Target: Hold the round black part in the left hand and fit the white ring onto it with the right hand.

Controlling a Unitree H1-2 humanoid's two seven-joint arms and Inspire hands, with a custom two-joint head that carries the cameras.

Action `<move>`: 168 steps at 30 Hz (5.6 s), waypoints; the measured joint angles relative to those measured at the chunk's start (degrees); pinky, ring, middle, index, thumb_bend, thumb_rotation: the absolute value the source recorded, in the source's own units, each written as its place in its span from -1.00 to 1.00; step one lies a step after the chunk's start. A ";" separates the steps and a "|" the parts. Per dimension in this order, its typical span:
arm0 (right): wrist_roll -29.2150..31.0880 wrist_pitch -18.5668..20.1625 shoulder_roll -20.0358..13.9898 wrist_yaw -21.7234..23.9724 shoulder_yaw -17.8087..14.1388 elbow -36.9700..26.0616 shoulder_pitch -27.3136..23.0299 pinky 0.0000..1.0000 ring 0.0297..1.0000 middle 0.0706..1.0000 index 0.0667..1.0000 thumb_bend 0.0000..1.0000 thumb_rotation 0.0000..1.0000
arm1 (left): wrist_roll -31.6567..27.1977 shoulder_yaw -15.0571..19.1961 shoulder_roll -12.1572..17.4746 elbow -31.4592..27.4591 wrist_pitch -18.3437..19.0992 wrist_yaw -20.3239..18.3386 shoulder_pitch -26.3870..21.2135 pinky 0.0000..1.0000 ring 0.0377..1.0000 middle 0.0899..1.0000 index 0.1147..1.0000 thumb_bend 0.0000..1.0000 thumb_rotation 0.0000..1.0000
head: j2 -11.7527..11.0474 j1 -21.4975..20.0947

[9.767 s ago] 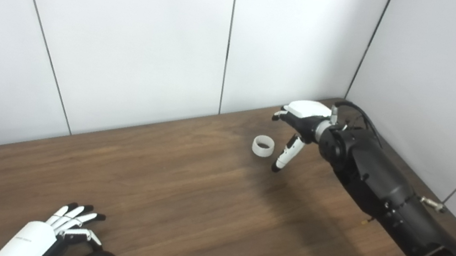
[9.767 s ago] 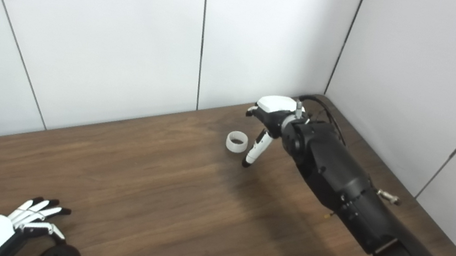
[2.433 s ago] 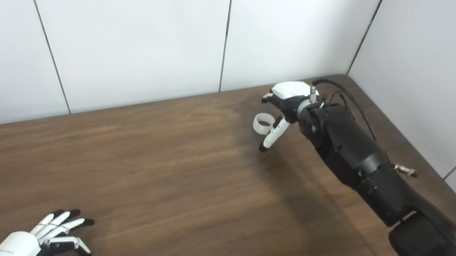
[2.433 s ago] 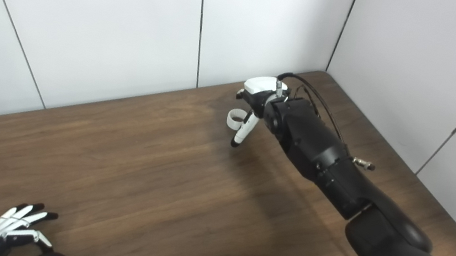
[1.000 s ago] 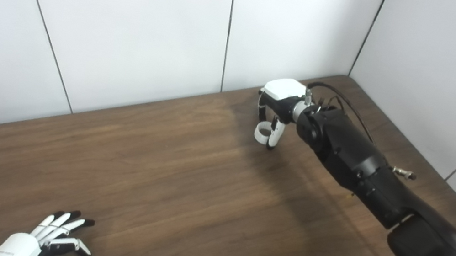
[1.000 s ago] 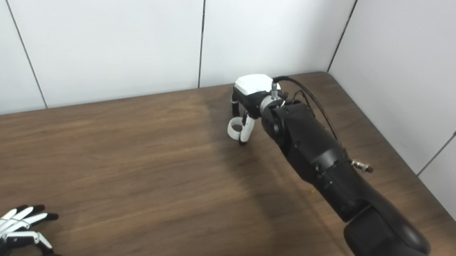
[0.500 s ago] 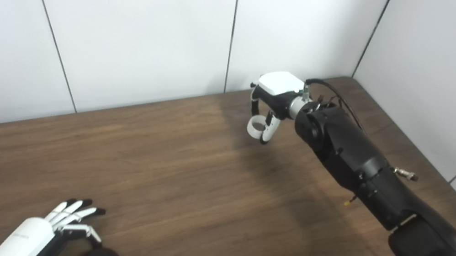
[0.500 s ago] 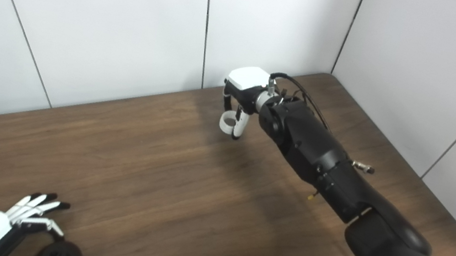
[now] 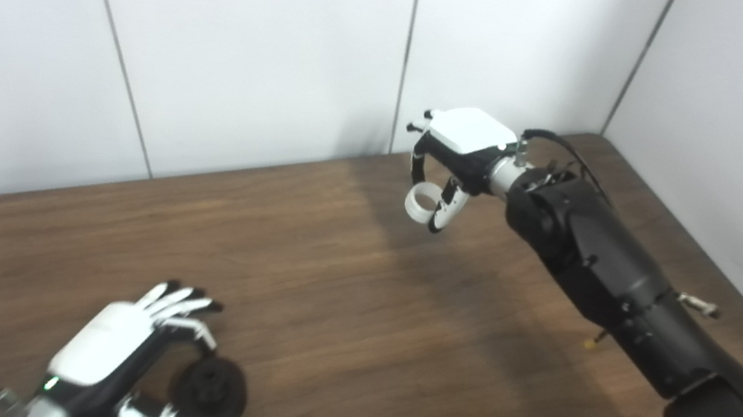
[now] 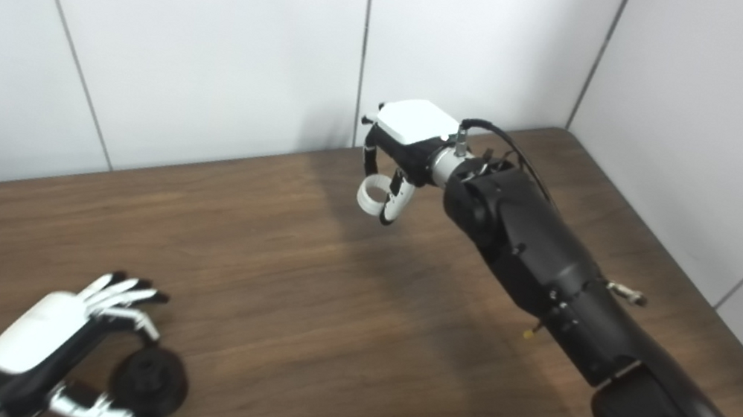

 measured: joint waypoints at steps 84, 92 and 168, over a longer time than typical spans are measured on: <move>7.78 -10.90 9.74 22.57 3.07 -23.30 4.36 1.00 1.00 0.88 -0.11 0.02 -0.74 | 3.65 -6.74 -5.99 -0.98 5.98 -0.59 -2.42 1.00 0.79 0.68 -0.18 0.03 -0.90 | 11.60 11.69; 7.84 -11.59 9.80 22.08 3.11 -23.27 5.11 0.96 1.00 0.89 -0.10 0.02 -0.73 | 3.28 -6.54 -6.05 -1.24 6.37 -0.73 -2.15 1.00 0.81 0.68 -0.18 0.03 -0.90 | 11.69 12.04; 6.82 -14.86 11.59 20.87 4.26 -22.64 7.96 1.00 1.00 0.89 -0.11 0.03 -0.73 | 3.70 -6.54 -7.22 -4.33 8.96 -2.63 -0.17 1.00 0.83 0.72 -0.18 0.03 -0.90 | 12.66 13.28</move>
